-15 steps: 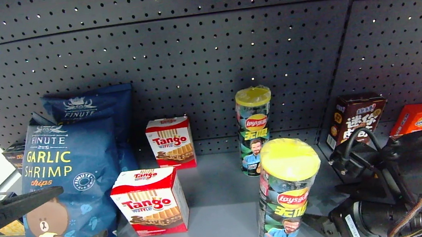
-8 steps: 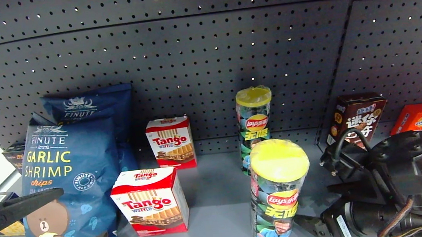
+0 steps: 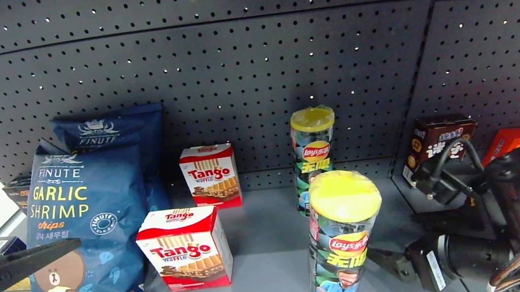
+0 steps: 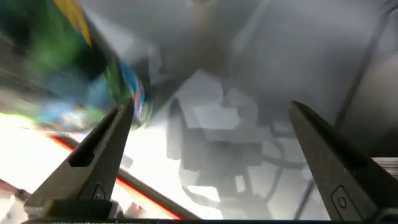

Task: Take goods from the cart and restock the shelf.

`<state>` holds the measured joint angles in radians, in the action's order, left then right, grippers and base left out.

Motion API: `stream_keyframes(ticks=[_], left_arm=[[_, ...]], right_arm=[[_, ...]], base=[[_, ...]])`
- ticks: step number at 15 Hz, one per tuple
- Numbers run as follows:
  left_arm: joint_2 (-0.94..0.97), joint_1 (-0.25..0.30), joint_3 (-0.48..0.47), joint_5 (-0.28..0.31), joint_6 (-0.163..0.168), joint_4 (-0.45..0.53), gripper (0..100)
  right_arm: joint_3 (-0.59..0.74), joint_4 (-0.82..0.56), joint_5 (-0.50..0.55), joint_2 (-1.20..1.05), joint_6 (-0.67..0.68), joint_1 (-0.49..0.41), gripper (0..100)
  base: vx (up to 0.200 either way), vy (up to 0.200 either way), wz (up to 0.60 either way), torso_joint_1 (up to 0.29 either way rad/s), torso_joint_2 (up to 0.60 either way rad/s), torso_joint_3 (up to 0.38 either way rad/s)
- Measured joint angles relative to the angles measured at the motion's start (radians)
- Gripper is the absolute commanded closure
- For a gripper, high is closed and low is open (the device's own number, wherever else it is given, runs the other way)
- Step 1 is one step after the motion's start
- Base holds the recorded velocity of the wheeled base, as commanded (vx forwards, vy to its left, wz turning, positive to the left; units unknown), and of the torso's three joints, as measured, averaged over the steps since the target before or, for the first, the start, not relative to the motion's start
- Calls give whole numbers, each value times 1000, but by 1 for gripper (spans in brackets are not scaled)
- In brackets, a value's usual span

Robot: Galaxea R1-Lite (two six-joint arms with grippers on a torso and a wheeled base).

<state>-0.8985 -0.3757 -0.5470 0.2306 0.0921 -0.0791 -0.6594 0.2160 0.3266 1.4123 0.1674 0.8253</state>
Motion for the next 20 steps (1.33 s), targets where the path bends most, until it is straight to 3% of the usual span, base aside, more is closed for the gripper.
stream_keyframes(ticks=[6,11,16,18,20], left_arm=[[36,3,50,0,-7,-1,0],[77,80,79,2,-24,-3,0],[154,194,150,3,-11,-2,0],[190,252,180,3,-10,-3,0],[240,300,230,1,-3,-1,0]], right_arm=[[-153,-3,43,-95,-32,-7,0],[-184,4,49,-238,-49,-47,0],[-31,12,138,-414,-61,-221,0],[26,12,161,-474,-90,-342,0],[97,11,170,-554,-127,-523,0]], base=[[0,0,0,0,0,0],[0,0,0,0,0,0],[0,0,0,0,0,0],[0,0,0,0,0,0],[0,0,0,0,0,0]])
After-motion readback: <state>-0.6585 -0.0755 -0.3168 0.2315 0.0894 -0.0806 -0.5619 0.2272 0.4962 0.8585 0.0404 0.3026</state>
